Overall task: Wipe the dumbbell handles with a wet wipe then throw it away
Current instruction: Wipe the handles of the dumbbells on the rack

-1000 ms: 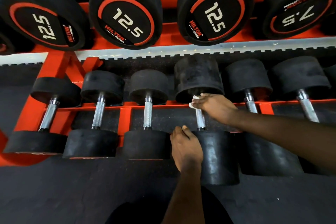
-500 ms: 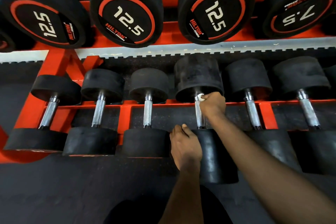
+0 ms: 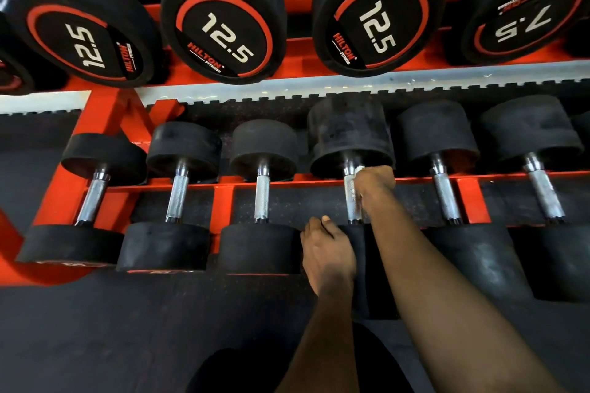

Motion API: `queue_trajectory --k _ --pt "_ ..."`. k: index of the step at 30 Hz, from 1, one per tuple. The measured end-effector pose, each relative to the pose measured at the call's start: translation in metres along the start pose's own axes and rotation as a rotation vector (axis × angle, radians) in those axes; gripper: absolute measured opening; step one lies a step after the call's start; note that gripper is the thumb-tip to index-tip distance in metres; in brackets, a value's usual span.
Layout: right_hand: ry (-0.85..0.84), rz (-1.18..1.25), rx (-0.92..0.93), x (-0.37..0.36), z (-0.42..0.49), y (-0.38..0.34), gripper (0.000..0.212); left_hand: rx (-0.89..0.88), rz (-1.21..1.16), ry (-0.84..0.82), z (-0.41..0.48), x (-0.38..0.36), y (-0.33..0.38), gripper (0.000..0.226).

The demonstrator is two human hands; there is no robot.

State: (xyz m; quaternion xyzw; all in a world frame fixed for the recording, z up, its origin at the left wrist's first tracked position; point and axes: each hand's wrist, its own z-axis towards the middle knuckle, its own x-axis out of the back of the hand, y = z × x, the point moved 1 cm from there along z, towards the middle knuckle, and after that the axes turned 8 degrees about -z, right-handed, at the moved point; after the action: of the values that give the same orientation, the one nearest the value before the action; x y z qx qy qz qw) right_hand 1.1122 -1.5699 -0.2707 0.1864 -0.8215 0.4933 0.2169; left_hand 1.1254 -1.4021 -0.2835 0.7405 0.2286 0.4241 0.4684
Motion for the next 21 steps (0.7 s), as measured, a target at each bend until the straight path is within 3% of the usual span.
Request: queue_trajectory --k 2,4,7,9,12,14,18,21 --pt "-0.118 0.169 -0.018 0.003 0.002 0.001 0.009 -0.008 -0.004 0.004 0.001 0.000 0.001 0.036" --pt "-0.290 0.347 -0.083 0.004 0.001 0.005 0.024 -0.014 -0.004 0.004 0.000 0.000 0.001 0.035" --pt "-0.406 0.491 -0.165 0.002 0.001 0.005 0.035 -0.015 -0.008 0.005 0.001 -0.001 0.001 0.034" --pt "-0.354 0.391 -0.095 -0.001 0.002 0.004 0.032 -0.005 0.000 -0.001 0.000 -0.001 0.001 0.034" --pt "-0.022 -0.010 0.159 0.002 0.009 0.008 0.018 -0.012 -0.007 -0.005 0.000 -0.001 0.000 0.035" --pt "0.057 -0.115 0.263 0.006 0.002 0.006 0.013 -0.021 -0.010 0.005 0.001 -0.001 0.001 0.035" --pt "0.028 -0.116 0.255 0.001 0.006 0.008 0.011 -0.026 0.007 -0.005 -0.001 -0.001 0.000 0.036" --pt "-0.196 0.041 0.077 -0.006 0.025 0.013 0.029 -0.028 0.009 -0.002 -0.001 -0.001 -0.001 0.035"
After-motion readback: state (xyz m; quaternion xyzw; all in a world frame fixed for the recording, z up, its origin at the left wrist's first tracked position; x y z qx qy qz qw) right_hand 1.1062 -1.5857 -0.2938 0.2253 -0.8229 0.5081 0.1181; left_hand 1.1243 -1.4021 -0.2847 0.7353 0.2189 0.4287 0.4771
